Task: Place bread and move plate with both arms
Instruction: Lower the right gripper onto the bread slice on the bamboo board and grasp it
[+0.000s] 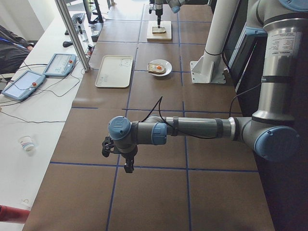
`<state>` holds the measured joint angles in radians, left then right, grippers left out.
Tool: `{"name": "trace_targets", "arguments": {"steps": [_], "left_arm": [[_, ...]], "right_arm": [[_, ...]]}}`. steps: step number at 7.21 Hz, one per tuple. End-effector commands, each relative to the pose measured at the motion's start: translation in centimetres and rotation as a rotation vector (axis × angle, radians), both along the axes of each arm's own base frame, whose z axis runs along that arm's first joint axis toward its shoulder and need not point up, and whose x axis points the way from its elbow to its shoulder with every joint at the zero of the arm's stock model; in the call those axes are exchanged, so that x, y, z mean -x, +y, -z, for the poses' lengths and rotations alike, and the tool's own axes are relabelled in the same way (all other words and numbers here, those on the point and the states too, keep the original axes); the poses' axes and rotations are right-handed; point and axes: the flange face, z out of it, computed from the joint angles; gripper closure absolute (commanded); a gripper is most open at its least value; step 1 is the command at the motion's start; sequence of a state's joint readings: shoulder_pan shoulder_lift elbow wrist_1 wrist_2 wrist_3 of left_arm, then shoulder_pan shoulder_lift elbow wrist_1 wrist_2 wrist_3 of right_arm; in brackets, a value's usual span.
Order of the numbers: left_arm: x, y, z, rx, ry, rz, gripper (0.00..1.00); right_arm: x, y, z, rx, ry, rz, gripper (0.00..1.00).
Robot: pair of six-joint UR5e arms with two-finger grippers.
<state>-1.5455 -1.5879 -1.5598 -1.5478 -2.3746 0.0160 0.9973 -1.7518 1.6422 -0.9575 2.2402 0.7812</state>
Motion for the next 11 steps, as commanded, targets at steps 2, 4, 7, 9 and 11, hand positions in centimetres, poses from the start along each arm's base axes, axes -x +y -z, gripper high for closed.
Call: {"name": "trace_targets", "arguments": {"steps": [2, 4, 7, 9, 11], "left_arm": [[0.0, -0.1, -0.1, 0.000, 0.000, 0.000, 0.00], [0.0, -0.1, -0.3, -0.021, 0.001, 0.000, 0.00], [0.0, -0.2, -0.2, -0.020, 0.001, 0.002, 0.00], [0.0, -0.2, -0.1, -0.022, 0.001, 0.002, 0.00], [0.0, -0.2, -0.1, -0.022, 0.001, 0.002, 0.00]], "right_arm": [[0.7, -0.5, 0.3, -0.008, 0.002, 0.002, 0.54], [0.6, -0.5, 0.4, -0.011, -0.001, 0.002, 0.71], [0.2, -0.2, 0.4, -0.011, -0.001, -0.001, 0.85], [-0.1, 0.2, 0.5, -0.024, -0.010, -0.003, 0.98], [-0.4, 0.6, 0.8, -0.049, -0.022, -0.007, 1.00]]}}
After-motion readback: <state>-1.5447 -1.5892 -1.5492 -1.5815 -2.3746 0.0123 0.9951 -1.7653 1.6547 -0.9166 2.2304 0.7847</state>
